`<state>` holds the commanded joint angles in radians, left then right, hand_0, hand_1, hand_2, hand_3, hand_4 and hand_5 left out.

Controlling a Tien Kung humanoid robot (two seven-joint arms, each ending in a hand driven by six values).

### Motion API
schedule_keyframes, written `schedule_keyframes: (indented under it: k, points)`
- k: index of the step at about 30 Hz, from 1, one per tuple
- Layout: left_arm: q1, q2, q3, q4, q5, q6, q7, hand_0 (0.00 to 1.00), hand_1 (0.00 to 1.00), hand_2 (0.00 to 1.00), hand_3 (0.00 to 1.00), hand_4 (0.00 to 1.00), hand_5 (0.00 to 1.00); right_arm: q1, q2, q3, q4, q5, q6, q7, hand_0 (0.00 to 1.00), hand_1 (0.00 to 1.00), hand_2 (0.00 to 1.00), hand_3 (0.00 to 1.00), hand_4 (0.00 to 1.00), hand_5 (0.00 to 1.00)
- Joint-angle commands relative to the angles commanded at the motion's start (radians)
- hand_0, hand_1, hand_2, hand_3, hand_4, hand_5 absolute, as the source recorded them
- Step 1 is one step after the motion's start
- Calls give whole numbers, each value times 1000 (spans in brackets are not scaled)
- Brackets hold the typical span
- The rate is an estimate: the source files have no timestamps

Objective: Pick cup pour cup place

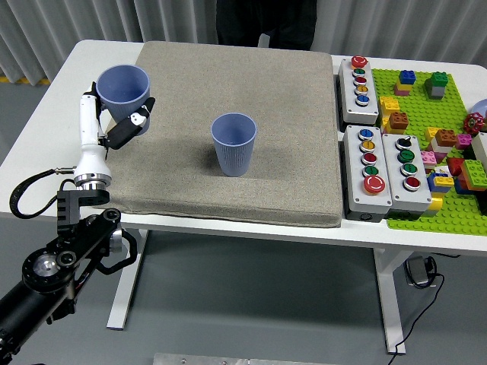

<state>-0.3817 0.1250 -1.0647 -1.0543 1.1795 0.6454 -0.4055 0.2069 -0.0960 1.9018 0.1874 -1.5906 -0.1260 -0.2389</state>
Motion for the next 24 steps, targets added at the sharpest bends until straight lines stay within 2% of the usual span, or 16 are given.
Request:
schedule_keyframes:
  k: [9,14,17,24]
  points:
    - [-24,-20,56,97,-122,0,-61,596,587,543,539,747,159,5,1,1,0,-1,0,-1,697,633,593,593,2,249]
    - [-40,-40,82,149,-166,0,-95,596,587,541,538,750,165,8,1,3,0,-6,0,-2,697,633,594,593,2,248]
    - [-43,-53,98,176,-167,0,-96,601,585,544,550,751,164,11,2,3,1,-5,0,-2,697,633,593,593,2,248]
    - [-41,-64,113,203,-184,0,-100,604,587,547,552,753,168,18,2,4,0,-8,-1,0,697,633,595,593,2,247]
